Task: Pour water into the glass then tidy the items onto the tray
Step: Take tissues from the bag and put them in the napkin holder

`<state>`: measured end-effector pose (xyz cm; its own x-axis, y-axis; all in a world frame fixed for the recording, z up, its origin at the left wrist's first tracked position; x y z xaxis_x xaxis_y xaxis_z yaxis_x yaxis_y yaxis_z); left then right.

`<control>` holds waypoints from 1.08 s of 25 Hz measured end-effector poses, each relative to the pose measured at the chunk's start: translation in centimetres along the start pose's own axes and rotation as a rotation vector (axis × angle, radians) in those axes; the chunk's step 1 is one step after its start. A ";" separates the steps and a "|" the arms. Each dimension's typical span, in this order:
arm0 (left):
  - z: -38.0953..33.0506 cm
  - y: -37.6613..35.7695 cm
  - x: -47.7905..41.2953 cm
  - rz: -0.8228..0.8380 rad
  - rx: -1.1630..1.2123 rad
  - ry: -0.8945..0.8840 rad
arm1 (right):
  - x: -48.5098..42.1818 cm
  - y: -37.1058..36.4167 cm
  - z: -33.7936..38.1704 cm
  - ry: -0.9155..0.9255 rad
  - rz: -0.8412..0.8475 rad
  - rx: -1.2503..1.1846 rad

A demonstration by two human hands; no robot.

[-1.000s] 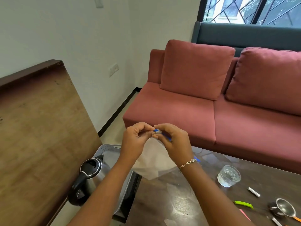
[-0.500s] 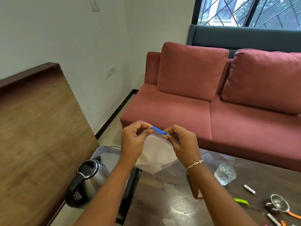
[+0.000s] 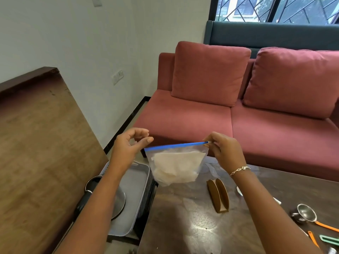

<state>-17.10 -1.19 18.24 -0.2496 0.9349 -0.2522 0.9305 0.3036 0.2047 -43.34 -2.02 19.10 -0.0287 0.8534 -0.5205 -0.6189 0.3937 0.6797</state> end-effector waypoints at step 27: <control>-1.1 -9.2 6.3 0.126 -0.376 -0.102 | 7.8 -6.6 -0.1 -0.945 0.032 -1.027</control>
<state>-27.55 2.10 15.83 -0.0942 0.9519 -0.2915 0.7844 0.2513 0.5670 -39.55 2.04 10.52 0.2260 0.9239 0.3089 -0.9319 0.2974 -0.2076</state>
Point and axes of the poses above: each hand's wrist, its own x-axis away from the middle knuckle, its own y-axis out of the back of the hand, z = x × y, the point moved 9 cm from there along -x, towards the middle knuckle, and after that the axes turned 7 degrees about -z, right-handed, at the moved point
